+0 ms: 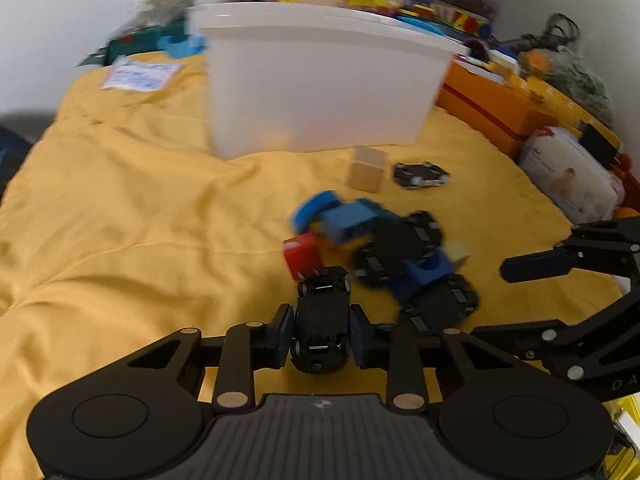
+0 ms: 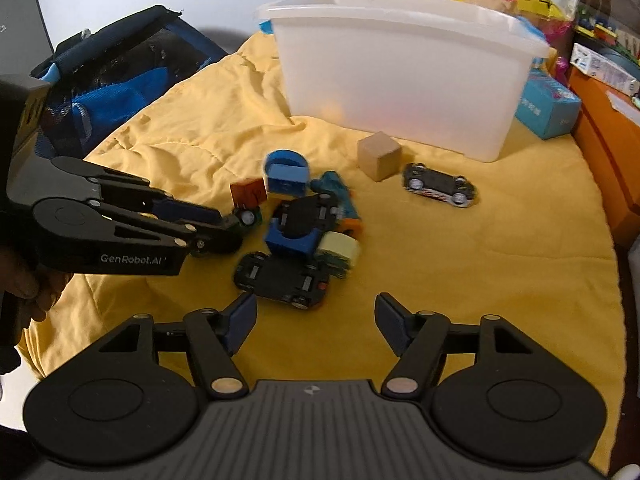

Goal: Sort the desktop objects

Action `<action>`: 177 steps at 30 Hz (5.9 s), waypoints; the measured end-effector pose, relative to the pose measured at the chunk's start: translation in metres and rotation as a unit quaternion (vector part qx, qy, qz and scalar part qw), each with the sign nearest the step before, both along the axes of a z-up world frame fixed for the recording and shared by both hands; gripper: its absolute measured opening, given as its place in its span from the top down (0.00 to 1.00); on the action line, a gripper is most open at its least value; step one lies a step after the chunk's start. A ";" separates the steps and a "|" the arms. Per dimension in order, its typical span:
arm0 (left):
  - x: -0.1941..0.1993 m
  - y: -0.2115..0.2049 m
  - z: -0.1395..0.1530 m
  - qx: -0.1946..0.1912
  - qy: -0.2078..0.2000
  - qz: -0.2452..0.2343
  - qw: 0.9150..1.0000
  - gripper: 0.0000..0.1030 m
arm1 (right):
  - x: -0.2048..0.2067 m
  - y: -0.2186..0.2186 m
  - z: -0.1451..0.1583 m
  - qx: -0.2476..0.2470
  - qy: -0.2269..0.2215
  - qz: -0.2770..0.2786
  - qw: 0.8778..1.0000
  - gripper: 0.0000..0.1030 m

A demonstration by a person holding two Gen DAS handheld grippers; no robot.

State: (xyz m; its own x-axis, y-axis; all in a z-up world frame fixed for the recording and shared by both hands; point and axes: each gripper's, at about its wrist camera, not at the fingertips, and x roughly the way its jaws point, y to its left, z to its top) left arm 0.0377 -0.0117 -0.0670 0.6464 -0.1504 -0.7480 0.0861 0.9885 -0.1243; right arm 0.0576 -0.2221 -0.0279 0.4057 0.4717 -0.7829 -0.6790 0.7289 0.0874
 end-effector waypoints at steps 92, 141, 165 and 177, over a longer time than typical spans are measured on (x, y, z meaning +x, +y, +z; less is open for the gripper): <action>0.044 0.019 0.012 0.024 0.009 0.033 0.999 0.50 | 0.100 -0.040 0.027 0.006 -0.037 -0.086 0.996 0.22; 0.111 0.032 0.147 -0.004 -0.125 0.047 0.991 0.72 | 0.142 -0.035 0.127 0.097 -0.134 -0.111 0.980 0.33; 0.194 0.037 0.157 0.025 -0.107 0.071 0.991 0.48 | 0.226 0.024 0.121 0.051 -0.090 -0.086 0.991 0.21; 0.099 0.032 0.109 0.026 -0.092 0.050 0.994 0.48 | 0.136 -0.007 0.092 0.054 -0.087 -0.034 0.994 0.21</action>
